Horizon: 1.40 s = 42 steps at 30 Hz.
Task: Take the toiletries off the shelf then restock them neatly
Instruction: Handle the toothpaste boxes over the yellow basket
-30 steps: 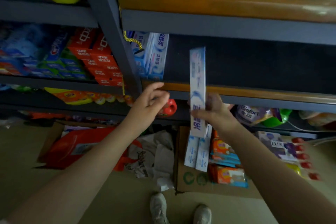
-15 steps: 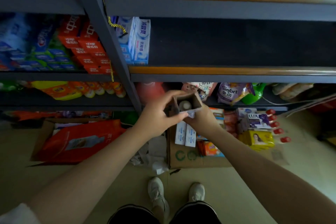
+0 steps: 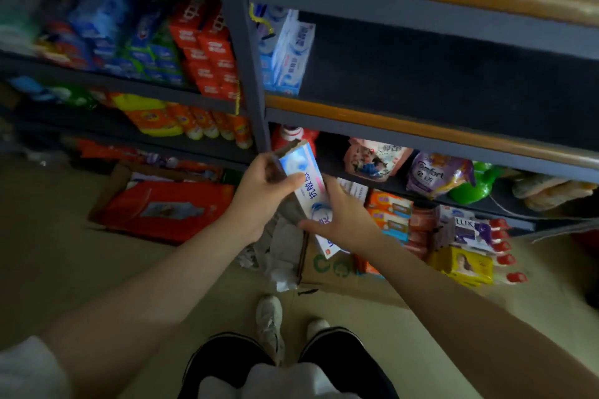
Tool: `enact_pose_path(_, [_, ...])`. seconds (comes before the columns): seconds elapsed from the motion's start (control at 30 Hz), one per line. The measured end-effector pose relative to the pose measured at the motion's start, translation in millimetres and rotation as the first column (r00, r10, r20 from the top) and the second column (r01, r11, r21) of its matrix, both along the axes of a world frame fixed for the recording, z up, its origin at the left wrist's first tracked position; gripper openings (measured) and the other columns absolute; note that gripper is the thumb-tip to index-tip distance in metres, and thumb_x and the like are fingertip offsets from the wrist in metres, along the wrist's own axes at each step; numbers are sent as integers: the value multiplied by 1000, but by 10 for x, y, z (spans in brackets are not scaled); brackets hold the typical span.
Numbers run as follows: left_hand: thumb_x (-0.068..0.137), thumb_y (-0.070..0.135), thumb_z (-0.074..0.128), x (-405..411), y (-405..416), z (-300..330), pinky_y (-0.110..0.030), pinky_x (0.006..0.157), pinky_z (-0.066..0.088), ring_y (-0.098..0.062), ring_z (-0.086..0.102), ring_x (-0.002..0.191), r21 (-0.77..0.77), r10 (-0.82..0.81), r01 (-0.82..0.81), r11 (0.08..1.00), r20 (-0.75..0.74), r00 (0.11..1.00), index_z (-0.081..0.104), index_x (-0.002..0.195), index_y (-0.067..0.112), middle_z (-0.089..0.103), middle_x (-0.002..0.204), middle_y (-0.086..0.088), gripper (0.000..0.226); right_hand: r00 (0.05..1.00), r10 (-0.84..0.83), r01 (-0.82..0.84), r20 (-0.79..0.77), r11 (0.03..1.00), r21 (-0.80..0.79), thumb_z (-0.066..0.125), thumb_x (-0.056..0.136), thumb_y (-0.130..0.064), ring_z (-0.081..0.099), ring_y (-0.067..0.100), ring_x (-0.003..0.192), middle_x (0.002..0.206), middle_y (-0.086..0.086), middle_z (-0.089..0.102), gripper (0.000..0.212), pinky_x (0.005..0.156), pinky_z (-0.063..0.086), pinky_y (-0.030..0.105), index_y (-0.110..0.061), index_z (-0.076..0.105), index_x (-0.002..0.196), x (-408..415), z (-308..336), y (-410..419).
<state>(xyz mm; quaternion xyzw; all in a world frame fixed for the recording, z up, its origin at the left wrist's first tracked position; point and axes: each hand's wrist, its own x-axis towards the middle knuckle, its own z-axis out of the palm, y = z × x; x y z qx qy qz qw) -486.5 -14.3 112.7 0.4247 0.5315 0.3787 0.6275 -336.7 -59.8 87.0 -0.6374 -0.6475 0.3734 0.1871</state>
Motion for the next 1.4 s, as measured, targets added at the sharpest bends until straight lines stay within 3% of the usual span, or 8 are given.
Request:
enact_pose_path(0.23, [89, 6, 58, -483, -705, -167, -26, 73, 52, -13, 64, 78, -101, 297, -296, 950, -9, 955, 51, 75, 16, 68, 79, 1, 18, 938, 341, -328, 66, 932, -155, 69, 79, -31, 51, 18, 91, 113, 6, 52, 56, 63, 39, 27, -10, 35, 119, -452, -319, -125])
enact_pose_path(0.37, [90, 5, 56, -1248, -1230, -386, -13, 63, 42, -13, 54, 72, -50, 385, -431, 901, -366, 847, 54, 90, 10, 58, 80, -3, 6, 903, 422, -390, 81, 884, -256, 70, 78, -30, 56, 26, 103, 117, 7, 53, 57, 80, 51, 41, -12, 36, 121, -906, -397, -48])
enact_pose_path(0.5, [91, 15, 55, -2222, -1918, -545, -26, 72, 42, -25, 63, 87, -24, 195, -362, 932, -810, 553, 61, 106, 4, 67, 95, -11, 20, 849, 528, -513, 18, 832, -211, 75, 73, -29, 58, 27, 103, 112, 5, 56, 57, 85, 51, 46, -13, 39, 115, -1737, -331, 56])
enact_pose_path(0.63, [92, 13, 53, -3149, -2377, -547, -27, 74, 43, -28, 62, 92, -40, 269, -573, 818, -856, 443, 60, 112, 3, 66, 101, -16, 23, 777, 624, -629, -82, 766, -134, 72, 78, -25, 58, 19, 93, 103, -1, 53, 51, 79, 52, 38, -11, 38, 115, -2892, -62, 85])
enact_pose_path(0.87, [93, 20, 52, -4894, -2637, -530, -21, 65, 39, -16, 55, 81, -81, 289, -688, 721, -867, 406, 59, 113, 8, 63, 96, -8, 24, 739, 662, -666, -123, 746, 14, 74, 76, -30, 57, 14, 90, 100, -4, 55, 50, 77, 51, 36, -12, 41, 109, -4953, 90, 281])
enact_pose_path(1.1, [93, 19, 51, -6315, -1948, -115, -24, 76, 47, -16, 57, 89, 77, 367, -590, 803, -845, 389, 59, 114, 9, 62, 103, -7, 24, 727, 686, -683, 40, 727, -66, 75, 76, -31, 61, 25, 92, 107, 6, 60, 52, 78, 53, 48, -14, 40, 111, -6194, -163, 894])
enact_pose_path(1.23, [93, 17, 52, -7017, -1248, 130, -15, 71, 38, -11, 53, 89, 197, 421, -504, 841, -824, 380, 59, 114, 9, 56, 105, -3, 23, 685, 709, -706, 167, 703, -86, 75, 74, -35, 59, 23, 84, 100, 4, 58, 52, 72, 52, 45, -16, 40, 107, -6726, -269, 1456])
enact_pose_path(1.4, [92, 18, 53, -8052, -392, 124, -21, 79, 43, -17, 58, 94, 206, 392, -445, 871, -838, 379, 60, 115, 8, 60, 109, -5, 26, 674, 700, -709, 234, 702, -58, 73, 75, -24, 59, 29, 93, 109, 12, 60, 48, 70, 47, 36, -9, 42, 108, -7653, -380, 2309])
